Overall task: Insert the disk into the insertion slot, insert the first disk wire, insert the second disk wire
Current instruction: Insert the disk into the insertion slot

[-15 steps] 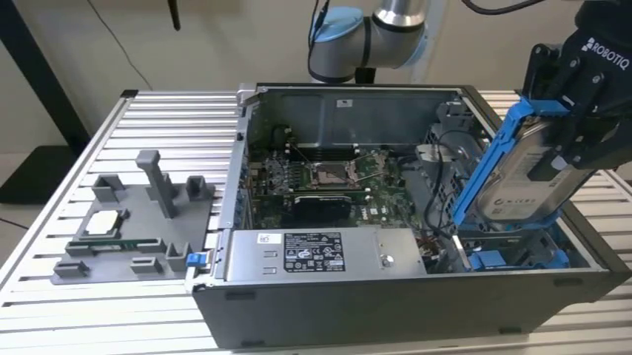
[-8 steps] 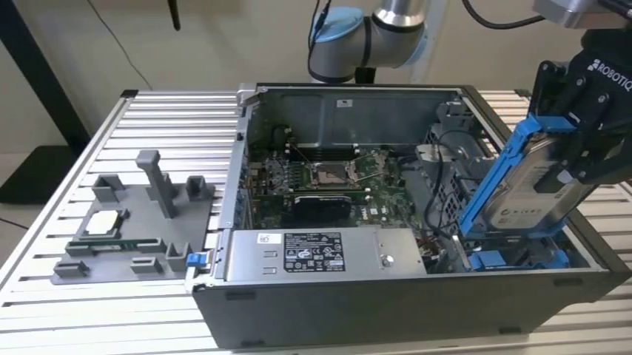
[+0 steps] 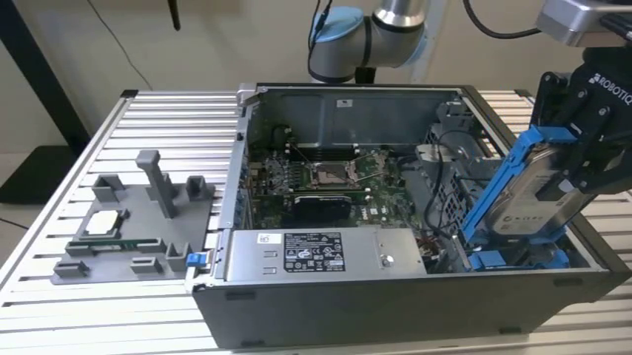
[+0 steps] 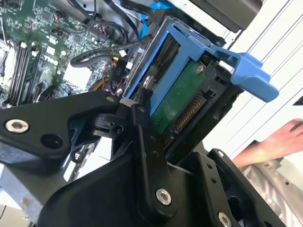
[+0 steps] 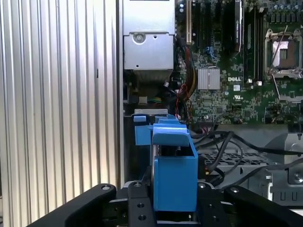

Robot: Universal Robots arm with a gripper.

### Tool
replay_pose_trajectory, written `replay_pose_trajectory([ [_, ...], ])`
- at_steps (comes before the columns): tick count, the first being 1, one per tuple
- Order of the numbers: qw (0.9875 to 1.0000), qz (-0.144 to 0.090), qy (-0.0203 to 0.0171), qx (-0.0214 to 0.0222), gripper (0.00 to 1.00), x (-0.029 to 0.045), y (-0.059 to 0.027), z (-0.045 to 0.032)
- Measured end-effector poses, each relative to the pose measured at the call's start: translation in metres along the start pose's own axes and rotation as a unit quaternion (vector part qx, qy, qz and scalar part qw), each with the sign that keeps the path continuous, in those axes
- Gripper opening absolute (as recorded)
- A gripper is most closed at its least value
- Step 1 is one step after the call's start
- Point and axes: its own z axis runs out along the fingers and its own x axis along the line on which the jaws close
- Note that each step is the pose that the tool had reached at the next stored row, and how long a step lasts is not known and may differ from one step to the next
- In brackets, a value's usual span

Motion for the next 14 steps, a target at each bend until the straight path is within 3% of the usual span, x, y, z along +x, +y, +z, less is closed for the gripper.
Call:
replay_pose_trajectory([
  [14,1.0,0.001,-0.0001,0.0,0.0,0.0021,-0.0007,0.0103],
])
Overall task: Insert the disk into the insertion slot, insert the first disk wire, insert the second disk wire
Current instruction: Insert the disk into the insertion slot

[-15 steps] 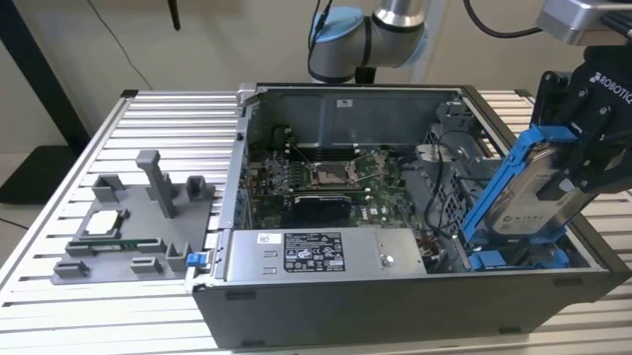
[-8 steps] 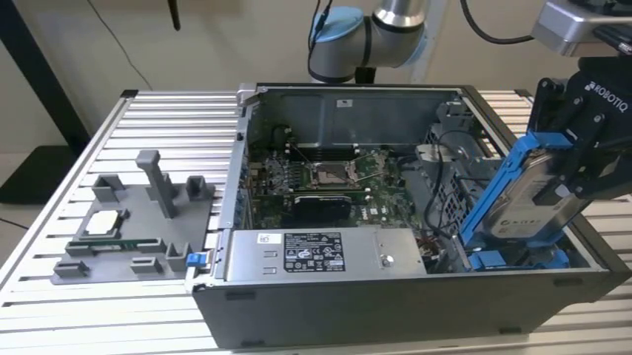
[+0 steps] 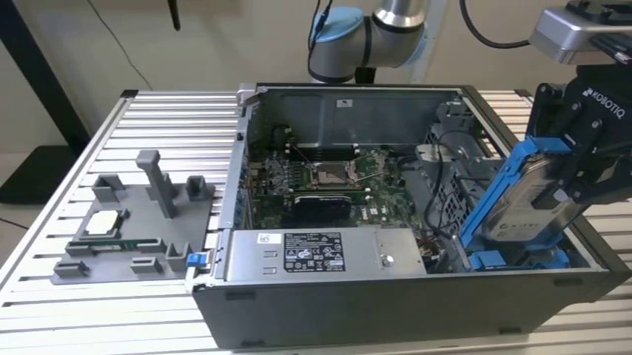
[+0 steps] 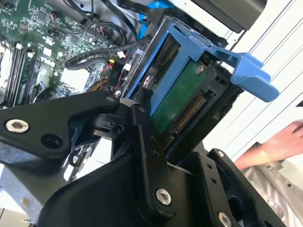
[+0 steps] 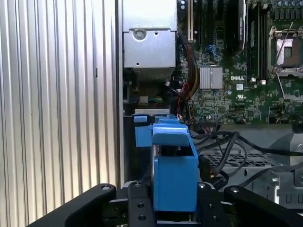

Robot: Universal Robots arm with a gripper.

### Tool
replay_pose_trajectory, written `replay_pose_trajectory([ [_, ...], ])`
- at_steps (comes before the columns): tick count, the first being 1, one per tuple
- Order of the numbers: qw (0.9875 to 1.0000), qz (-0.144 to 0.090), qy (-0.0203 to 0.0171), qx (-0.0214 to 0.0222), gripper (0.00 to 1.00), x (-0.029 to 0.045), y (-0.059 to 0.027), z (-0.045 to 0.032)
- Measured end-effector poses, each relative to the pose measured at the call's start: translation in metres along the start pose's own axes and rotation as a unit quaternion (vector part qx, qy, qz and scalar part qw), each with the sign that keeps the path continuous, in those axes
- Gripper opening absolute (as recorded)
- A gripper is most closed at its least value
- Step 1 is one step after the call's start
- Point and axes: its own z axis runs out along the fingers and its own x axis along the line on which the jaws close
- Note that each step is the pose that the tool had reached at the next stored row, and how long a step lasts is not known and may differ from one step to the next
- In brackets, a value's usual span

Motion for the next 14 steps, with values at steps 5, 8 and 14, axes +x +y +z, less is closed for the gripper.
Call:
replay_pose_trajectory([
  [5,1.0,0.0,0.0,0.0,0.0,0.0001,-0.0002,0.0054],
  [8,1.0,0.0,0.0,0.0,0.0,0.0001,-0.0004,0.0098],
  [14,1.0,0.0,0.0,0.0,0.0,0.0,-0.0008,0.0206],
])
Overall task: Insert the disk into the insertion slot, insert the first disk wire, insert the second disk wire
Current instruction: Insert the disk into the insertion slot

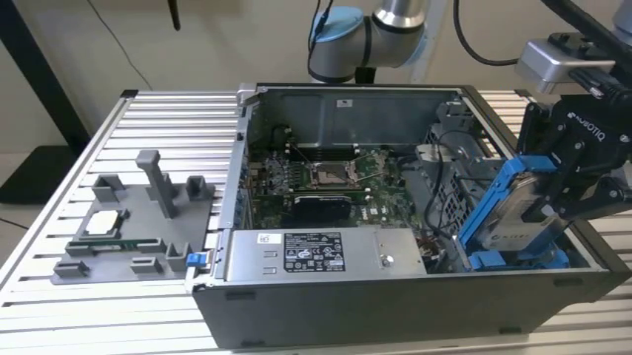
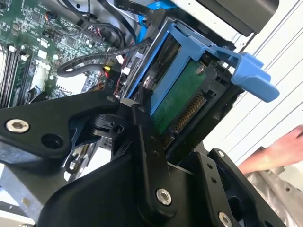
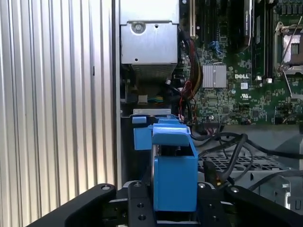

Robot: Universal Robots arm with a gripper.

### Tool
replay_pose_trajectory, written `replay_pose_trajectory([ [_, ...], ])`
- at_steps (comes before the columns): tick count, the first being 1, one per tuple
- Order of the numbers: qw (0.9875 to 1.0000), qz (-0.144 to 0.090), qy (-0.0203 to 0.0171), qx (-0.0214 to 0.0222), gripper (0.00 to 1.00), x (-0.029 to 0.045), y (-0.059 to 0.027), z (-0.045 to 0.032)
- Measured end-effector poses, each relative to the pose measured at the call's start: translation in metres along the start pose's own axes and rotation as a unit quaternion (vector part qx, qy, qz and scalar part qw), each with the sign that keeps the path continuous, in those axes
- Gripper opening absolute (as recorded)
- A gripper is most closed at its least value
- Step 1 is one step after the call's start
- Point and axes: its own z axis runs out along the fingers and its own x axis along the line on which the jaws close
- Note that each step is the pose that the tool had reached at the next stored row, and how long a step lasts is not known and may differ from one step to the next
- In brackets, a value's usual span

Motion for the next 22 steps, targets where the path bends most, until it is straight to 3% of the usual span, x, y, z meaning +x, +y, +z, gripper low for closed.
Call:
replay_pose_trajectory([
  [7,1.0,0.0,-0.0002,0.0,0.0,0.0001,-0.0004,0.0116],
  [20,1.0,0.0,-0.0002,0.0,0.0,0.0001,-0.0005,0.0123],
  [21,1.0,0.0,-0.0002,0.0,1.0,0.0001,-0.0005,0.0123],
  [22,1.0,0.0,-0.0001,0.0,1.0,0.0001,-0.0005,0.0123],
])
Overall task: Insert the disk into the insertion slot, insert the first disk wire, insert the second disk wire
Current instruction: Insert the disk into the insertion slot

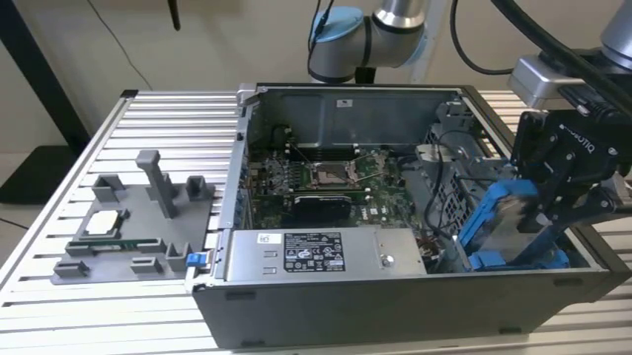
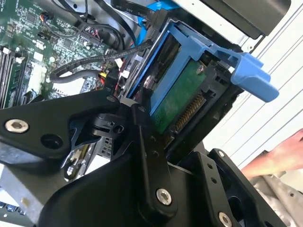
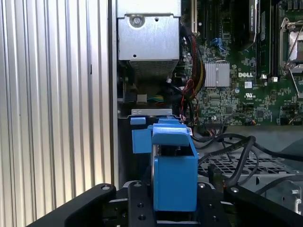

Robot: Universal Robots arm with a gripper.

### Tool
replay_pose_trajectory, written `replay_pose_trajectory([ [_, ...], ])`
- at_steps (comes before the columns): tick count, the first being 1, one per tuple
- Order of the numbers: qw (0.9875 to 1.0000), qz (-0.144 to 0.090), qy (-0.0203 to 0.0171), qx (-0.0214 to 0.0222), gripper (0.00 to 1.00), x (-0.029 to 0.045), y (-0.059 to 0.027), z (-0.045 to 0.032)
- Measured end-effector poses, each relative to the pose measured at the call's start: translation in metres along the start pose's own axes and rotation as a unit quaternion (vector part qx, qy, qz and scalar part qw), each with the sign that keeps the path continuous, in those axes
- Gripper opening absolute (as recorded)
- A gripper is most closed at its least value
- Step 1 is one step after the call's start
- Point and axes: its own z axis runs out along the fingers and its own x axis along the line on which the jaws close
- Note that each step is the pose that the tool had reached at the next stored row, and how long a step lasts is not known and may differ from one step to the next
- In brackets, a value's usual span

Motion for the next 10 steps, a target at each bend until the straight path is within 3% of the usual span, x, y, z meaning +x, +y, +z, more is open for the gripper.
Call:
replay_pose_trajectory([
  [5,1.0,0.0,-0.0001,0.0,1.0,0.0,0.0,-0.0003],
  [10,1.0,0.0,-0.0001,0.0,1.0,-0.0001,0.0004,-0.0119],
])
